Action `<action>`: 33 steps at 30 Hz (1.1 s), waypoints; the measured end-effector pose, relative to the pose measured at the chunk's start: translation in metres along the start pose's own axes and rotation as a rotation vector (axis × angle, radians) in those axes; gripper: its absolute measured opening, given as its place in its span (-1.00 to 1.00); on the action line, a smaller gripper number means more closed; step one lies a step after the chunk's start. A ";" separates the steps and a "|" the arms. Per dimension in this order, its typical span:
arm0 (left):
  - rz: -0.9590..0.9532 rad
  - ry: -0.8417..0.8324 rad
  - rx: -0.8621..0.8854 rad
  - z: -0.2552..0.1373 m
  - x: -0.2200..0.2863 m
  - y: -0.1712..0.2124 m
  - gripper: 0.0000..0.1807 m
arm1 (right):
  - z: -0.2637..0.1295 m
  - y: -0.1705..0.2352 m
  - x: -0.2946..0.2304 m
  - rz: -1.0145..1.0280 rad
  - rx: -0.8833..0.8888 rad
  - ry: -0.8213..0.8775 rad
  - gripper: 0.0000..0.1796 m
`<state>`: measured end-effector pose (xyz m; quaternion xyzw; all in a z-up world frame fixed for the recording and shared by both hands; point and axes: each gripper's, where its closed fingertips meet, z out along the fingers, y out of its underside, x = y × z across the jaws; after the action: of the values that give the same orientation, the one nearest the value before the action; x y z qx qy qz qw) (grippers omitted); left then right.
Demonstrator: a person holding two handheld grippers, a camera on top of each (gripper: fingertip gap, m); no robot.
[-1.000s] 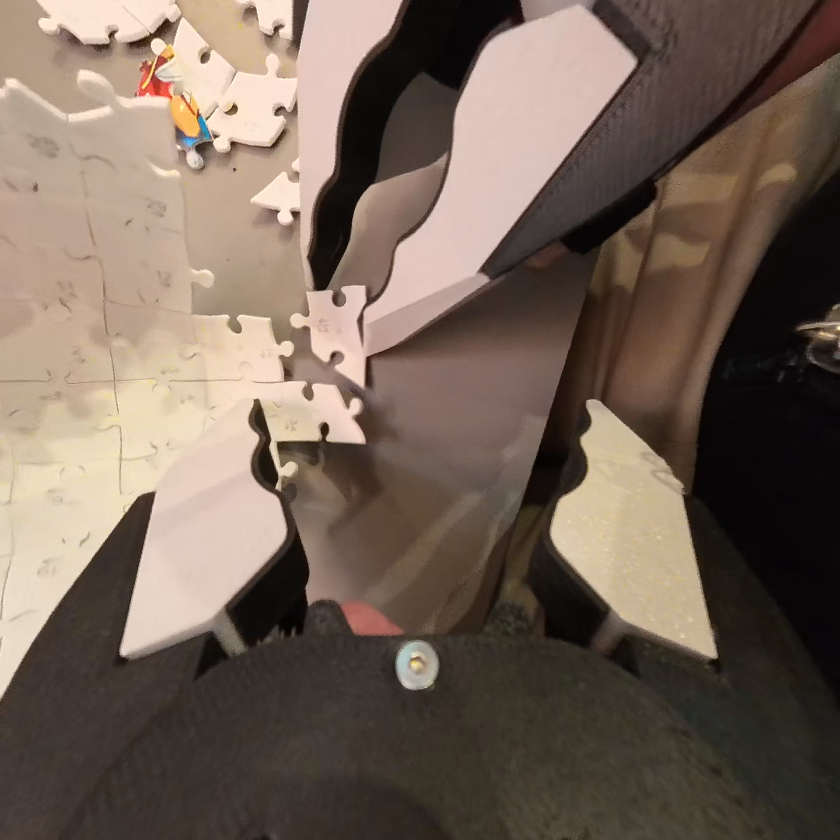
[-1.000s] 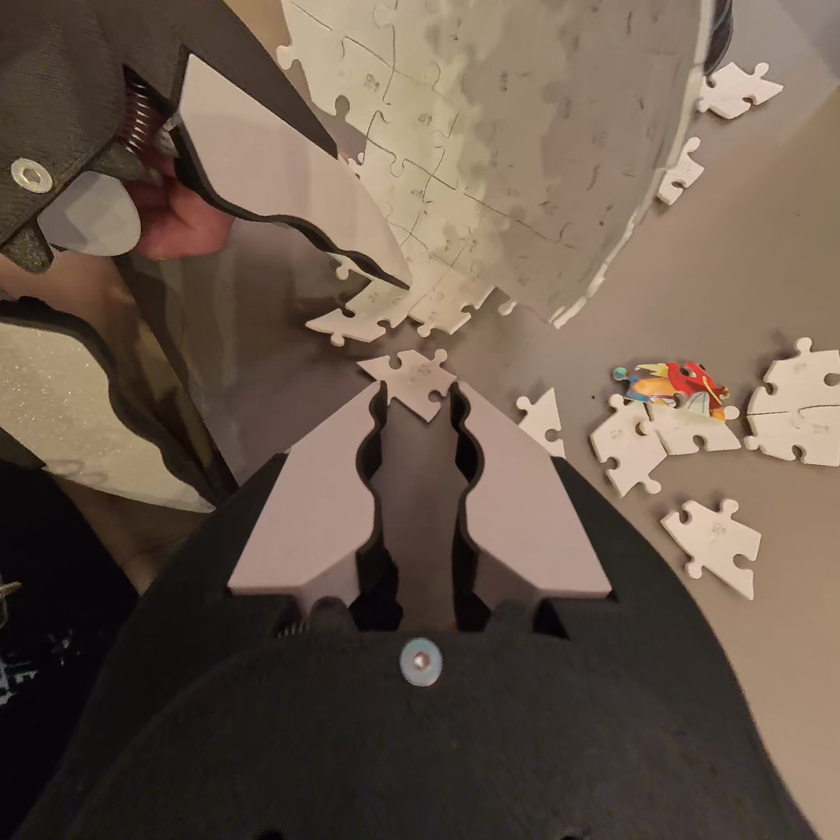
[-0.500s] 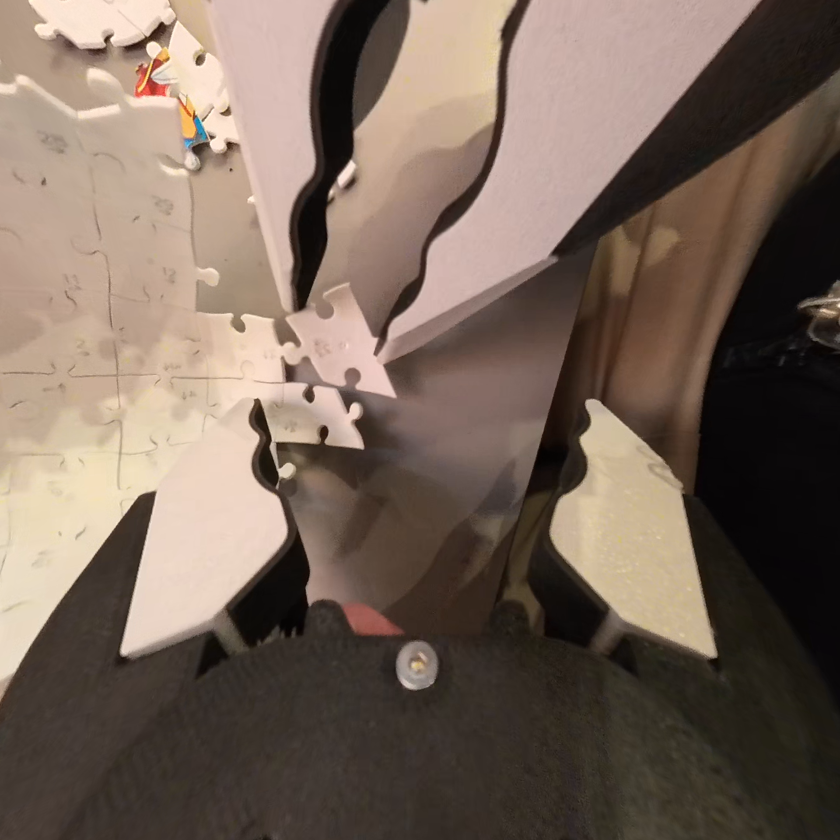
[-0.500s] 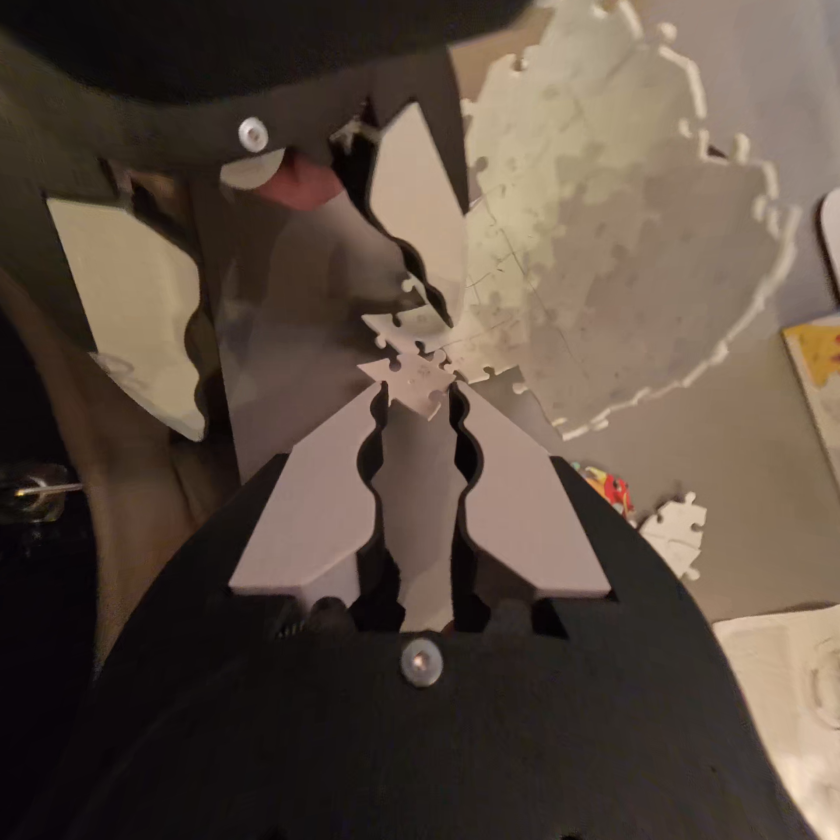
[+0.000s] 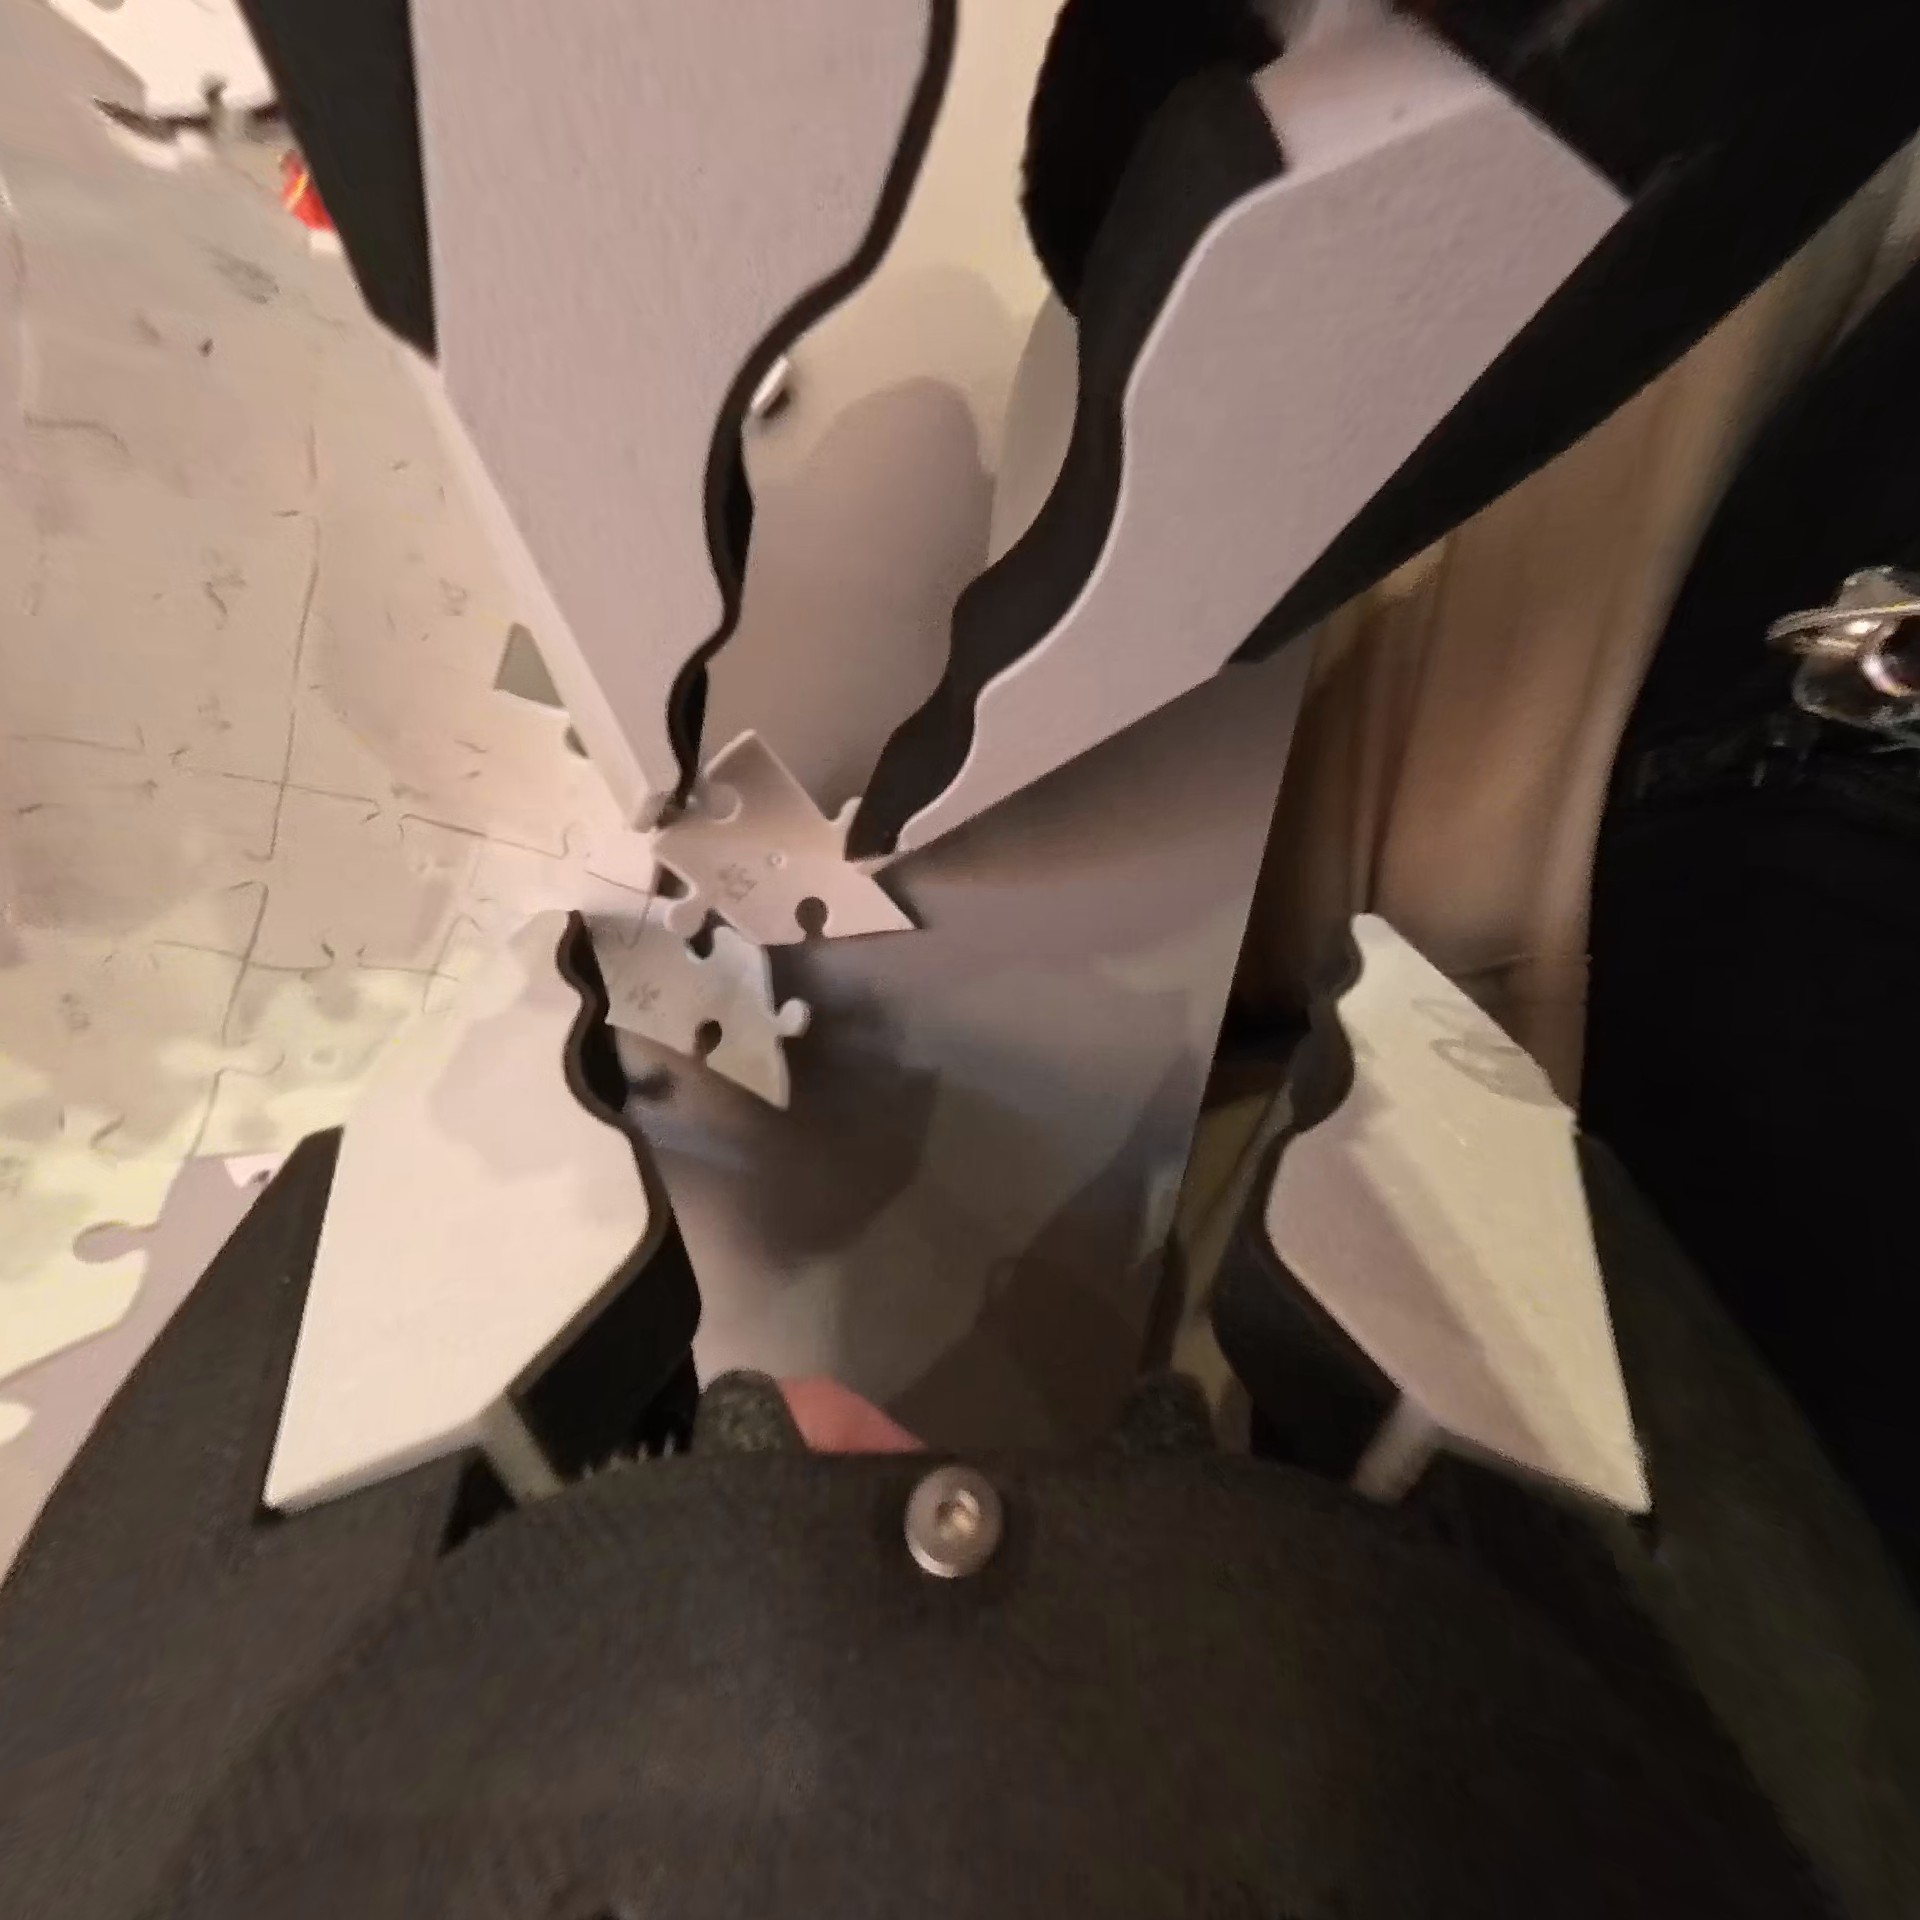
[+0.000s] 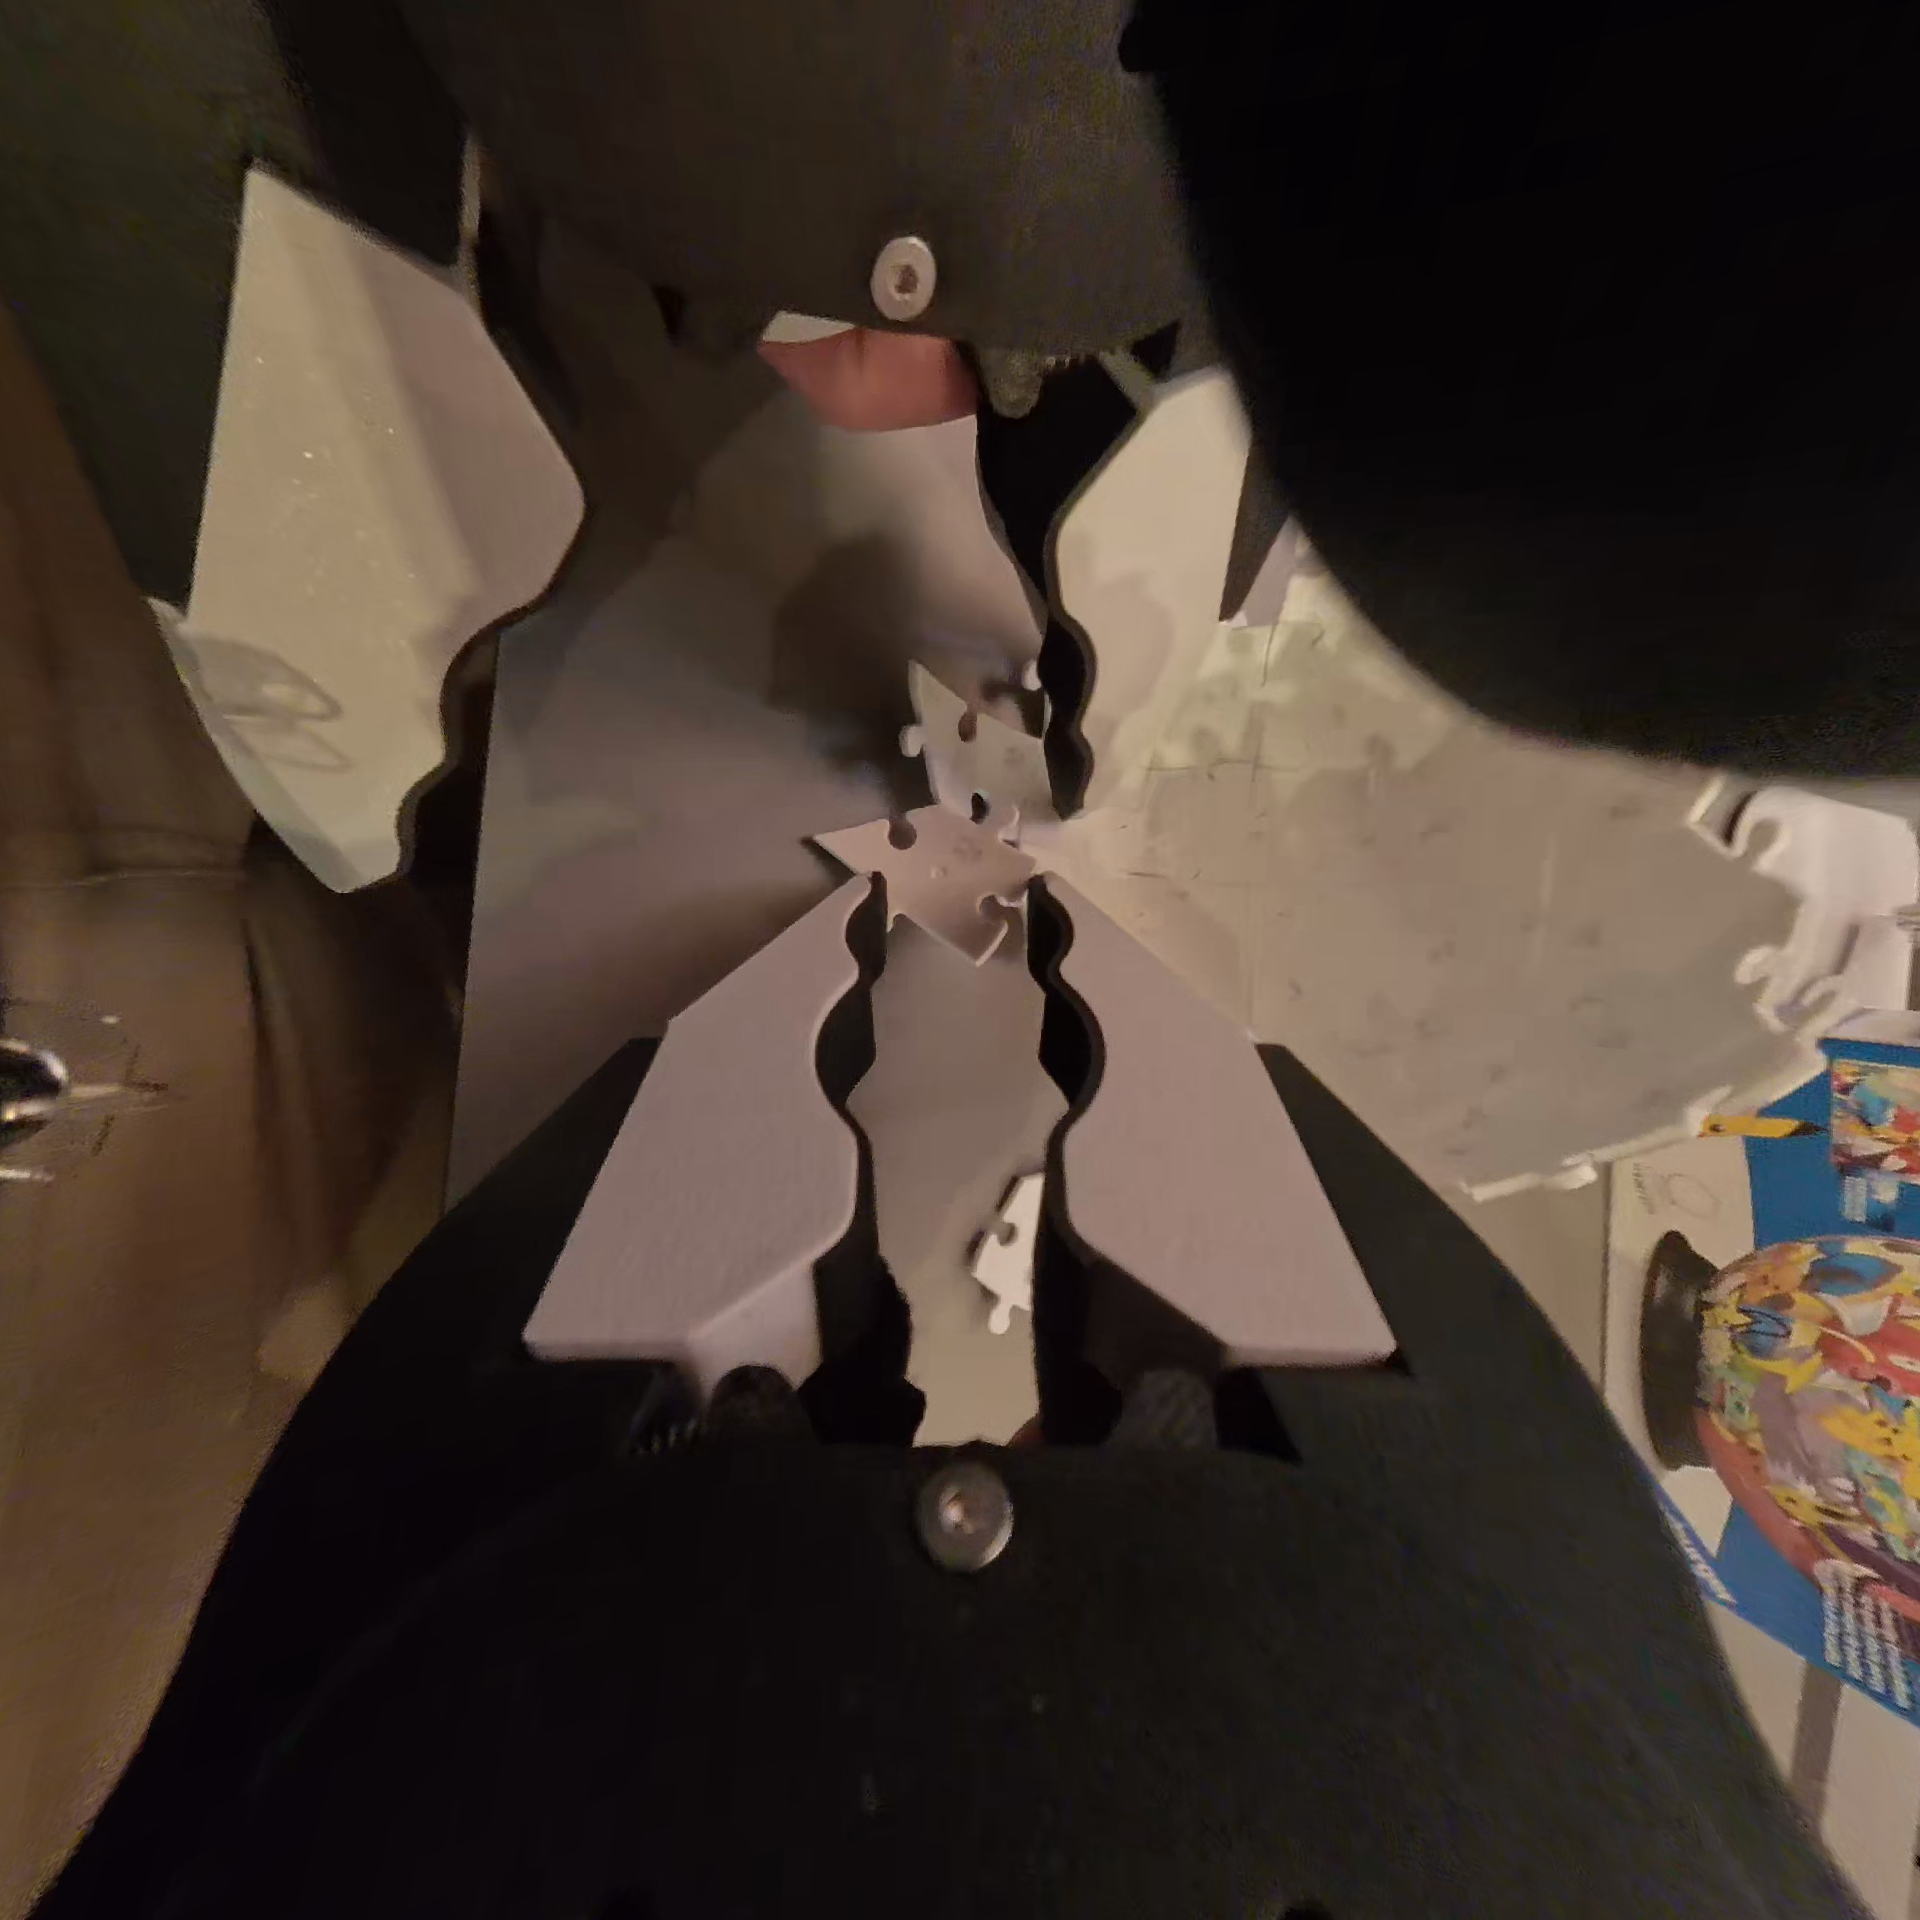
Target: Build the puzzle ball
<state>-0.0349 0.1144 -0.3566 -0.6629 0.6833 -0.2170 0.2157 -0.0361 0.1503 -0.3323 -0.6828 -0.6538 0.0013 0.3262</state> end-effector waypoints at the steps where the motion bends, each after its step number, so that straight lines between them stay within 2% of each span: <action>1: 0.002 -0.002 0.000 0.000 0.000 0.000 0.39 | 0.000 0.000 0.001 -0.007 -0.002 0.006 -0.72; 10: 0.006 0.004 0.005 0.000 0.001 0.000 0.39 | -0.003 -0.002 0.006 0.016 0.021 0.091 -0.66; 12: 0.007 0.003 0.002 0.000 0.001 0.000 0.39 | -0.007 0.003 0.001 0.104 0.007 0.058 -0.65; 14: 0.007 0.004 0.001 0.000 0.002 0.000 0.39 | -0.013 0.007 -0.008 0.212 -0.004 0.007 -0.75; 16: 0.008 0.003 0.000 0.000 0.002 0.000 0.39 | -0.014 0.010 -0.019 0.349 -0.021 -0.057 -0.76; 23: 0.014 0.000 -0.006 0.000 0.001 0.000 0.39 | 0.004 0.008 -0.023 0.617 -0.002 -0.077 -0.74; 33: 0.012 0.004 -0.004 -0.001 0.001 0.002 0.39 | 0.007 0.008 -0.015 0.660 0.038 -0.017 -0.74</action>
<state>-0.0369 0.1134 -0.3570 -0.6587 0.6882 -0.2156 0.2145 -0.0337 0.1405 -0.3476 -0.8515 -0.3999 0.1248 0.3153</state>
